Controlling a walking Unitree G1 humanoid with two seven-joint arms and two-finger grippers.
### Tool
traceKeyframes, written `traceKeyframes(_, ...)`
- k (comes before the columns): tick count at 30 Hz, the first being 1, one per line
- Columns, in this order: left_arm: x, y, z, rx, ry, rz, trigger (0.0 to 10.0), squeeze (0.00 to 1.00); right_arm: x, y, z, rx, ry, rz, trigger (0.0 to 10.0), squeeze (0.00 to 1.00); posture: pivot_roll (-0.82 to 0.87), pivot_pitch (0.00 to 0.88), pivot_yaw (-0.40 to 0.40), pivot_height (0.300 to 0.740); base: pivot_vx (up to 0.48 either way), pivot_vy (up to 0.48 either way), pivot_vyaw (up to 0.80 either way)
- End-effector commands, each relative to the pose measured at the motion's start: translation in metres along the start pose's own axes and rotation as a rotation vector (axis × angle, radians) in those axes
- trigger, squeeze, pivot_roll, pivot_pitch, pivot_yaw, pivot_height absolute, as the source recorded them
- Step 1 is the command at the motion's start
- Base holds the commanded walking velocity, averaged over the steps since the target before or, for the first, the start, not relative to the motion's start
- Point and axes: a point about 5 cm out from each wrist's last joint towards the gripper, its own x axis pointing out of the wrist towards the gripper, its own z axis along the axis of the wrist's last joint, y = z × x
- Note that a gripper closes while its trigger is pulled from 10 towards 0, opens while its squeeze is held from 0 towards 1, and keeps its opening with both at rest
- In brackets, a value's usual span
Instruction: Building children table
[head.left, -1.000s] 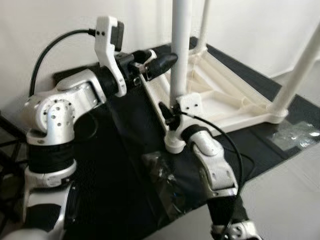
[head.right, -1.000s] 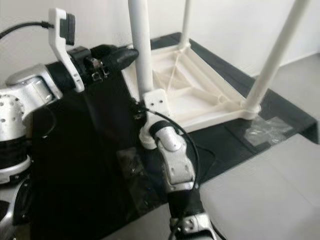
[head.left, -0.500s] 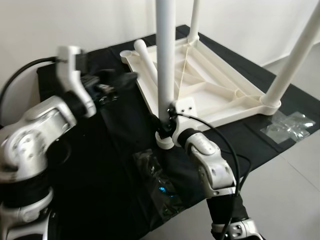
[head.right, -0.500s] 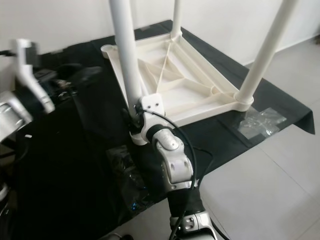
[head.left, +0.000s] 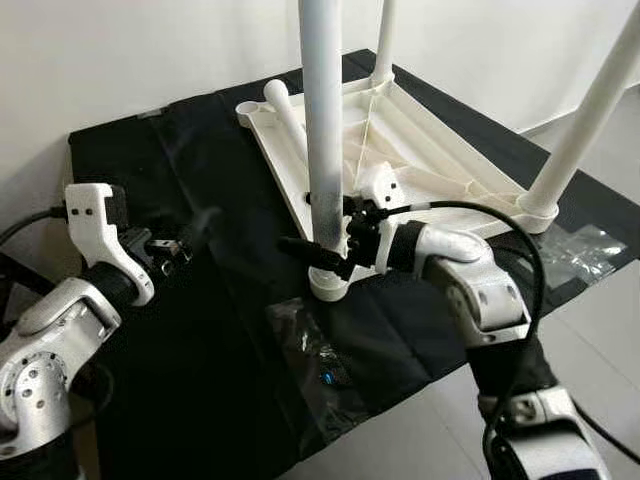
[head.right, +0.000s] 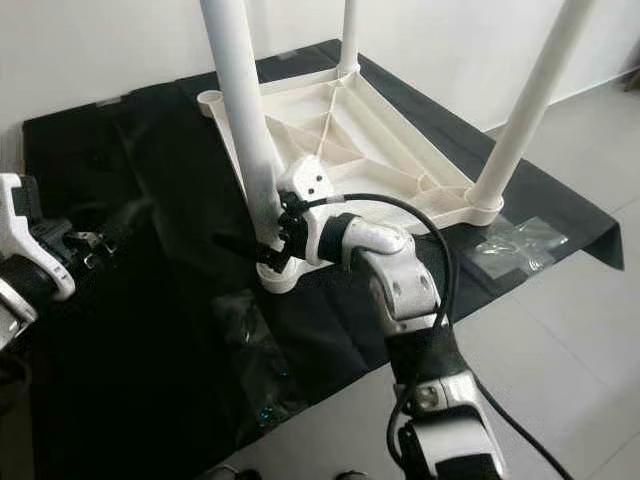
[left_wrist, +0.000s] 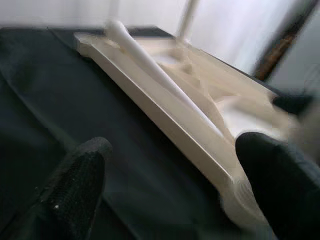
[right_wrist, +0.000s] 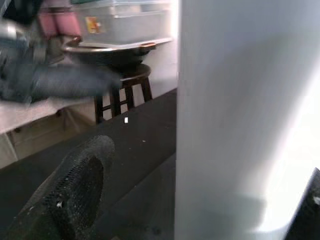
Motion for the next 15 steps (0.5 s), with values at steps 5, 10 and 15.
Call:
traceKeyframes(5,-0.027,-0.024,-0.038,0.152,-0.005,0.006,10.0,0.00,0.001,-0.008,0.009,-0.052,0.000,0.191,10.0,0.00,0.06,0.177,0.002,0.740,0.000,0.000,0.00)
traceKeyframes(10,-0.046,-0.048,-0.072,0.180,0.040,-0.055,10.0,0.00,0.002,-0.018,0.007,-0.047,0.024,0.249,10.0,0.00,0.08,0.198,-0.002,0.740,0.000,0.000,0.00)
traceKeyframes(15,-0.057,-0.063,-0.078,0.155,-0.005,-0.151,10.0,0.00,0.003,-0.023,0.002,-0.028,0.041,0.277,10.0,0.00,0.09,0.225,-0.001,0.740,0.000,0.000,0.00)
